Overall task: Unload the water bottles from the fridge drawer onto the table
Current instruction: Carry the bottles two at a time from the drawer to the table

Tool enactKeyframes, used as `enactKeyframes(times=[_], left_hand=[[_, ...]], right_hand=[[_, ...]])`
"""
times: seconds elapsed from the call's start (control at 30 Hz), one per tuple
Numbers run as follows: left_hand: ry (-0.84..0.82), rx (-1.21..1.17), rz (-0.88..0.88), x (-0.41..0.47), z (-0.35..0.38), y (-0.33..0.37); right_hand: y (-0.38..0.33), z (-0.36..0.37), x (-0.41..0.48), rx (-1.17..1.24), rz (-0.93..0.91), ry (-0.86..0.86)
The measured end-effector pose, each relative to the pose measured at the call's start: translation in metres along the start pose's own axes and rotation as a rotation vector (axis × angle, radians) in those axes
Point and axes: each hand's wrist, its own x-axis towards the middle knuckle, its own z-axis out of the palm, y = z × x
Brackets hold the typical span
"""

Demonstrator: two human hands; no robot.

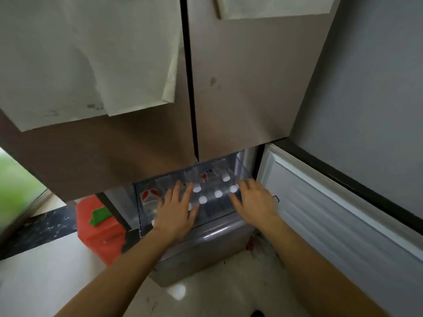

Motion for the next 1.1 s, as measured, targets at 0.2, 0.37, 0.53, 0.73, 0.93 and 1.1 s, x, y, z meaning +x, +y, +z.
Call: enactKeyframes(times=[0.2,0.37,0.53,0.73,0.93,1.1], left_hand=[[-0.081,-0.072,-0.262,0.045,0.029,0.027],[-0.103,-0.113,-0.326,0.073,0.054,0.035],[-0.161,-0.161,-0.337,0.107,0.081,0.031],[-0.241,-0.145,-0.367,0.134,0.097,0.022],[-0.198,-0.156,-0.340,0.127,0.097,0.021],[-0.225,-0.241,-0.342,0.101,0.093,0.027]], right_hand=[[0.040,0.029,0.068,0.028,-0.141,-0.271],[0.053,0.049,0.105,0.012,-0.230,-0.356],[0.054,0.071,0.138,0.016,-0.234,-0.462],[0.038,0.092,0.158,0.067,-0.177,-0.503],[0.031,0.096,0.149,0.093,-0.104,-0.467],[0.034,0.094,0.122,0.112,-0.078,-0.473]])
